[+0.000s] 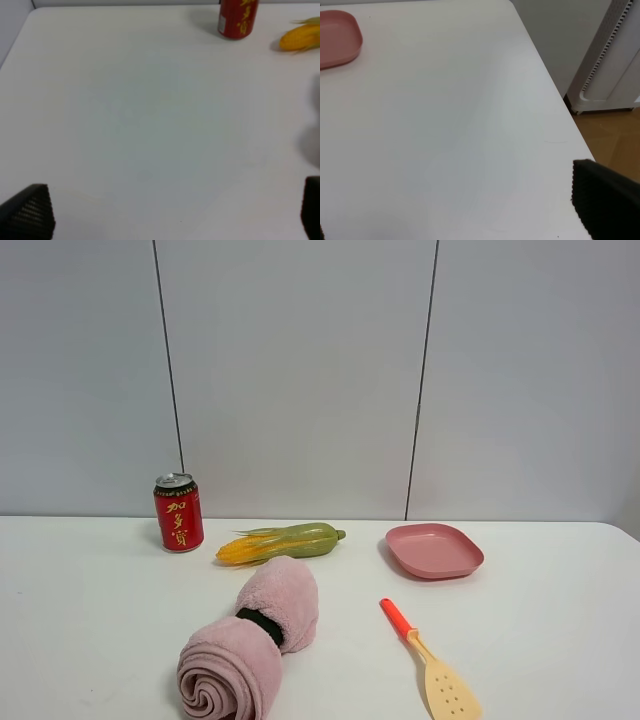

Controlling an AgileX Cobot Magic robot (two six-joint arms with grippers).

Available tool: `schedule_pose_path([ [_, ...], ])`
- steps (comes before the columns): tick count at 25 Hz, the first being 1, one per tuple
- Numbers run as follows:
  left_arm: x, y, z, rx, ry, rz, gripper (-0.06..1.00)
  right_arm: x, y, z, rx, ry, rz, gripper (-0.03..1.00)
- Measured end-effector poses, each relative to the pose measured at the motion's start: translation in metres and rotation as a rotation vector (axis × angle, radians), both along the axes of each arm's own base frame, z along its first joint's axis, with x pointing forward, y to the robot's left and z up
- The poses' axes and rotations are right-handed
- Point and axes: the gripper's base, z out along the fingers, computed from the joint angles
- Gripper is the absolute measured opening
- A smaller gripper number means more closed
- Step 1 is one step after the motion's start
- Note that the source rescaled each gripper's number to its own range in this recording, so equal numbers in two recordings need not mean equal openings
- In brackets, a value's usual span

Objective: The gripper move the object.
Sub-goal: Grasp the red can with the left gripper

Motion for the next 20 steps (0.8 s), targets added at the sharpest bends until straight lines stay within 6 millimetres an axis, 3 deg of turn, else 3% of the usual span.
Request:
schedule_pose_path([
  [5, 0.000, -0.005, 0.017, -0.054, -0.059, -0.037, 1.00, 0.000, 0.000, 0.000, 0.000, 0.000, 0.000, 1.00],
  [10, 0.014, -0.008, 0.039, -0.112, -0.019, -0.065, 1.00, 0.000, 0.000, 0.000, 0.000, 0.000, 0.000, 1.00],
  [15, 0.037, -0.009, 0.056, -0.154, -0.005, -0.073, 1.00, 0.000, 0.000, 0.000, 0.000, 0.000, 0.000, 1.00],
  [20, 0.075, -0.008, 0.069, -0.230, -0.021, -0.072, 1.00, 0.000, 0.000, 0.000, 0.000, 0.000, 0.000, 1.00],
])
